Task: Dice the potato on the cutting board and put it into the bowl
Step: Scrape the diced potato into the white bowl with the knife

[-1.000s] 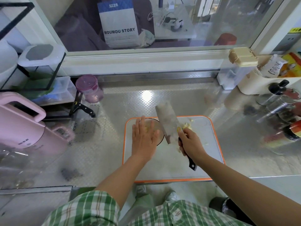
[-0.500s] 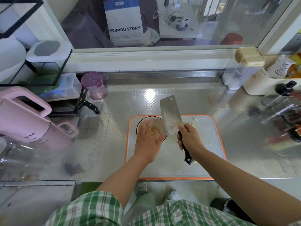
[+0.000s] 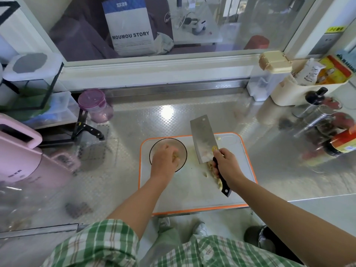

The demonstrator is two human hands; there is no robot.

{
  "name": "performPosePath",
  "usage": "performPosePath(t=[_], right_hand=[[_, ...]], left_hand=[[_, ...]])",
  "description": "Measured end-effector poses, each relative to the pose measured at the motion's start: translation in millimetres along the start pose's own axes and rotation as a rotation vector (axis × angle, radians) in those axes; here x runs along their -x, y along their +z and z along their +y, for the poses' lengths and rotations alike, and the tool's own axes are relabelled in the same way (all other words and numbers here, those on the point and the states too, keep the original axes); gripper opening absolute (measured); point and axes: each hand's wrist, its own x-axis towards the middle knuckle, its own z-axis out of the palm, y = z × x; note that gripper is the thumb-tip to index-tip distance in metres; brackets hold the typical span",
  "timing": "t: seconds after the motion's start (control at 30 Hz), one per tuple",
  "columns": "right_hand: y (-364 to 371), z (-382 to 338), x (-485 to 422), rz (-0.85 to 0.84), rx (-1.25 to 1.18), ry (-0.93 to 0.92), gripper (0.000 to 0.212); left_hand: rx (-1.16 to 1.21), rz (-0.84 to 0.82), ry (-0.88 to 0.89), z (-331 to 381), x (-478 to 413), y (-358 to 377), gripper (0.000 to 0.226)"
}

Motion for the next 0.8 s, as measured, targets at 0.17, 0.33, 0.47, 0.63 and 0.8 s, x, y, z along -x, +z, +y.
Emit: performPosePath(t=[0.17, 0.33, 0.47, 0.63, 0.8], right_hand=[[4, -1, 1, -0.024, 0.006, 0.001, 0.027], [14, 3, -1, -0.056, -0.02, -0.003, 0.024], [29, 7, -1, -0.086, -0.033, -0.029, 0.016], [40, 5, 0, -0.073, -0.015, -0.078, 0.015], [40, 4, 0, -0.076, -0.008, -0.097, 0.017]], left_hand=[[0.12, -0.136, 0.025, 0, 9, -1, 0.037], [0.004, -0.205, 0.187, -12, 30, 0, 0.05], [-0.008, -0.151, 0.237, -12, 41, -1, 0.056], [-0.001, 0.009, 0.283, -8, 53, -5, 0.054], [0.059, 0.092, 0.234, -16, 57, -5, 0.046]])
